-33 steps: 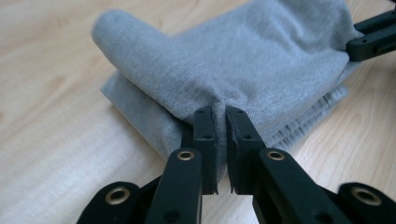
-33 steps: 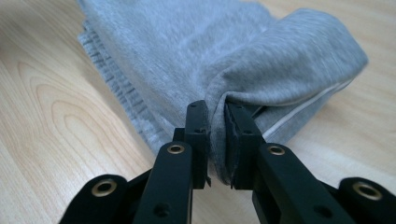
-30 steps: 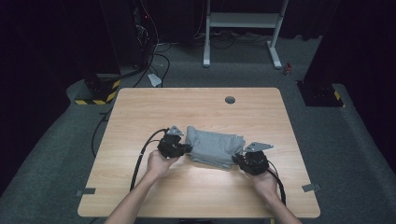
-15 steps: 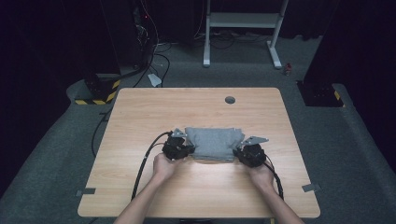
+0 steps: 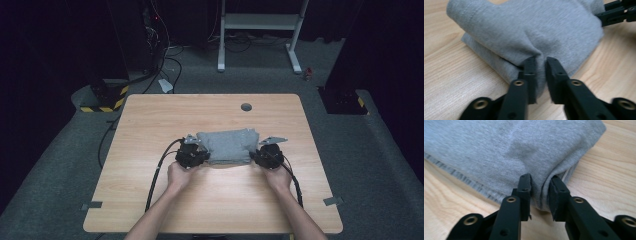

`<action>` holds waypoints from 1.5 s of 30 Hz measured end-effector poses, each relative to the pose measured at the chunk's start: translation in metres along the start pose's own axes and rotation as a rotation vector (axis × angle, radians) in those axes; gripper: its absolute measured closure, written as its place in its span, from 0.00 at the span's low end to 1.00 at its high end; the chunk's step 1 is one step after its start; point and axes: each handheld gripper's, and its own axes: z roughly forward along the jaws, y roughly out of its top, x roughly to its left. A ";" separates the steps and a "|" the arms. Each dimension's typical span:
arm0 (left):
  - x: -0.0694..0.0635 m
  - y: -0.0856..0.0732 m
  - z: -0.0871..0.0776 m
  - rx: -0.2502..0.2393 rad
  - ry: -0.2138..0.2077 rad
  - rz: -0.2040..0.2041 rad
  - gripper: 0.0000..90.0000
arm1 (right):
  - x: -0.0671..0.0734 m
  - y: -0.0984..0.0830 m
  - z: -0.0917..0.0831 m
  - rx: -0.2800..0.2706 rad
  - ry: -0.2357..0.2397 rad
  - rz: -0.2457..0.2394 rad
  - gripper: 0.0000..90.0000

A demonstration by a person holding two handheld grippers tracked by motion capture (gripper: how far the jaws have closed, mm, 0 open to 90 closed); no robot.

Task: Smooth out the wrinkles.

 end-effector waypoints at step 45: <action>0.003 0.027 -0.024 -0.072 -0.070 -0.037 0.95 | 0.004 0.020 -0.042 -0.119 0.081 -0.020 0.92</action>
